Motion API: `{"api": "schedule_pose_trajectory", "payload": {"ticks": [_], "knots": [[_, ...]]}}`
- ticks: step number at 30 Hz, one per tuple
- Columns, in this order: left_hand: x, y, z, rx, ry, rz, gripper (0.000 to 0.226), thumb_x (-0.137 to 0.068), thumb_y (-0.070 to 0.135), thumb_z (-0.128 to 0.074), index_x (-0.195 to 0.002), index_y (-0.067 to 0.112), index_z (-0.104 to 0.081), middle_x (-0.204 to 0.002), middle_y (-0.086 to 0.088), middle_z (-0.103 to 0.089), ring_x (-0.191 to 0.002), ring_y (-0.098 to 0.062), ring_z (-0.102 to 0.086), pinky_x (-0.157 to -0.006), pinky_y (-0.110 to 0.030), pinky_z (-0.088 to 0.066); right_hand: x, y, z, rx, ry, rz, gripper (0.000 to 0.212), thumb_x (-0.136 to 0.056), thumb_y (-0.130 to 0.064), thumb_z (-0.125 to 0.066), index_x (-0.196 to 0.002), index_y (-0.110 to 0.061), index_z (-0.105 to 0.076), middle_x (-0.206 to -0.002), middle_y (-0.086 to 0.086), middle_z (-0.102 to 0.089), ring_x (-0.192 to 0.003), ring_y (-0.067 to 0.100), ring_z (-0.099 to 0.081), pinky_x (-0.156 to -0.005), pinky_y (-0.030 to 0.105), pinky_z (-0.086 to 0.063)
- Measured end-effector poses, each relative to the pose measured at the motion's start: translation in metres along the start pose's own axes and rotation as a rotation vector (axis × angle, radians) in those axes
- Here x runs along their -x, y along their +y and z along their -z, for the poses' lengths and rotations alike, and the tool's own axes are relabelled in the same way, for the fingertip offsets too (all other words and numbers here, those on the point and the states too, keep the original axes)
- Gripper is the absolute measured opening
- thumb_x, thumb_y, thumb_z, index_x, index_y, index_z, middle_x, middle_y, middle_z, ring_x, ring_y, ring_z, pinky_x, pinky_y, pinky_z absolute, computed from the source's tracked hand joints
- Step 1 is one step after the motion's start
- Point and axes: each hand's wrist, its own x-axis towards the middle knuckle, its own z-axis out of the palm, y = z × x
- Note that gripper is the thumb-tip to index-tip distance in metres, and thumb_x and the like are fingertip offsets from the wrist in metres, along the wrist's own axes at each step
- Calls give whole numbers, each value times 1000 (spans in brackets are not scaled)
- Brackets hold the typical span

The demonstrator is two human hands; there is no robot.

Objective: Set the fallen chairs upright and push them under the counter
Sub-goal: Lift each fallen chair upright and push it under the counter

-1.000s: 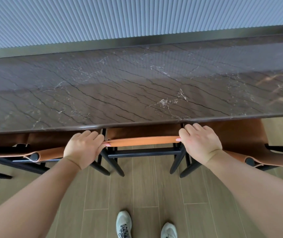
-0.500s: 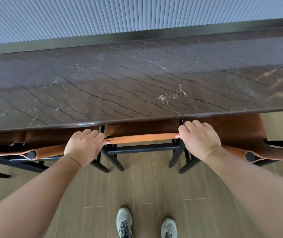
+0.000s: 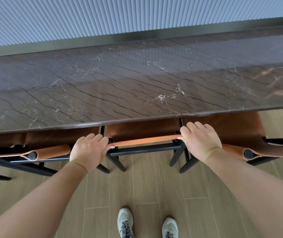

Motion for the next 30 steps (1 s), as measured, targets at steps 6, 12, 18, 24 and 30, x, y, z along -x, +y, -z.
{"api": "schedule_pose_trajectory", "payload": {"ticks": [6,12,18,24,30], "knots": [[-1,6,7,-14,-162,84,23,-97,43,-42,-97,25,-57,-83,8,-51,-74,-15,-46,-65,-28,-35,0,-3,3,-4,-28,-15,23,-92,-30,-65,-81,-15,-52,-68,0,-39,-60,25,-44,-53,35,-33],[-2,9,10,-71,-208,120,29,-101,49,-33,-98,27,-51,-83,9,-46,-74,-14,-44,-66,-29,-36,2,-5,7,12,-37,-46,17,-93,-28,-63,-87,-15,-53,-72,2,-49,-63,23,-41,-55,35,-33],[0,4,17,-76,-303,46,14,-96,27,-55,-109,28,-50,-87,10,-48,-76,-12,-44,-64,-26,-37,5,-12,8,-1,-77,-31,18,-82,-11,-73,-86,-15,-56,-73,2,-50,-65,20,-32,-56,35,-29],[4,3,19,-80,-306,79,11,-97,28,-54,-108,27,-52,-83,10,-43,-73,-13,-41,-61,-27,-33,7,-19,10,-38,-38,-69,20,-80,-8,-74,-85,-12,-55,-72,1,-35,-63,20,-33,-56,34,-27],[6,18,33,-86,-362,185,27,-98,41,-51,-117,21,-47,-103,0,-55,-94,-22,-55,-80,-36,-48,7,-27,22,-37,-122,-144,18,-83,-5,-63,-98,-10,-54,-77,7,-46,-67,23,-40,-60,35,-37]]}}
